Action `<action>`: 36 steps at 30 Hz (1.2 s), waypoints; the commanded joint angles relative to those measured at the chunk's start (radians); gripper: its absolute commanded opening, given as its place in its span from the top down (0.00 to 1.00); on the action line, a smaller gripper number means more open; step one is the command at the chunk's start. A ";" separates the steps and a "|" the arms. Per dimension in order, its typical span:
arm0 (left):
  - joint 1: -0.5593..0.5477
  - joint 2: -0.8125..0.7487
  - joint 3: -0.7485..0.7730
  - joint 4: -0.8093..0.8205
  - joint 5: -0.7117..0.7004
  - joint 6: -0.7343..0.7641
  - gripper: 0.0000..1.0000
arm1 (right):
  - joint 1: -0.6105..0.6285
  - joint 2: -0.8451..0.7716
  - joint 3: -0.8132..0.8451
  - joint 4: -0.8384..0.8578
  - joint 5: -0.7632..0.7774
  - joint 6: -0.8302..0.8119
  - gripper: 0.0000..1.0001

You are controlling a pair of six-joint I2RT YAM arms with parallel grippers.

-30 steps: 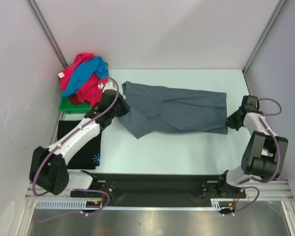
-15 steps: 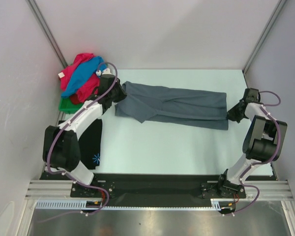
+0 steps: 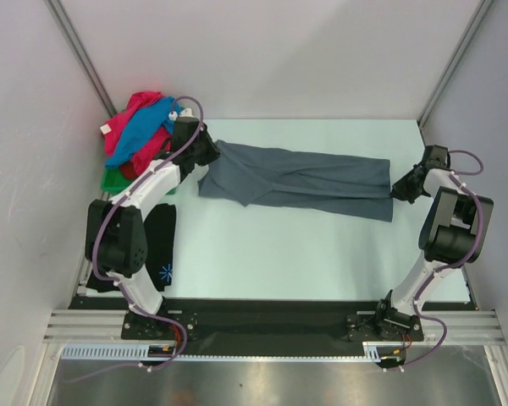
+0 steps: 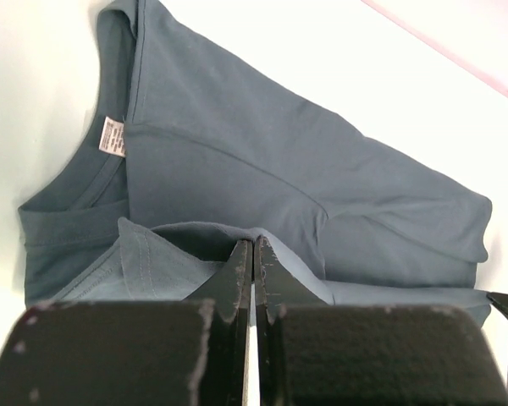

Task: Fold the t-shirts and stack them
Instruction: Fold the tshirt

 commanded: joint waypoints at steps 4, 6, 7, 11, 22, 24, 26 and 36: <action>0.028 0.035 0.078 0.037 0.025 0.004 1.00 | -0.017 0.041 0.074 0.021 -0.025 -0.018 1.00; 0.034 0.053 0.100 0.036 0.043 0.004 1.00 | -0.017 0.053 0.082 0.021 -0.031 -0.016 1.00; 0.034 0.067 0.107 0.036 0.049 0.003 1.00 | -0.017 0.064 0.085 0.021 -0.038 -0.016 1.00; 0.038 0.101 0.146 0.037 0.066 0.004 1.00 | -0.017 0.079 0.088 0.026 -0.046 -0.017 1.00; 0.039 0.196 0.250 0.036 0.100 -0.002 1.00 | -0.019 0.098 0.102 0.030 -0.042 -0.016 1.00; 0.039 0.216 0.270 0.036 0.102 -0.006 1.00 | -0.019 0.101 0.105 0.029 -0.040 -0.016 1.00; 0.041 0.230 0.290 0.034 0.106 -0.008 1.00 | -0.019 0.104 0.108 0.029 -0.042 -0.016 1.00; 0.051 0.273 0.324 0.023 0.094 -0.023 1.00 | -0.023 0.115 0.129 0.023 -0.043 -0.012 1.00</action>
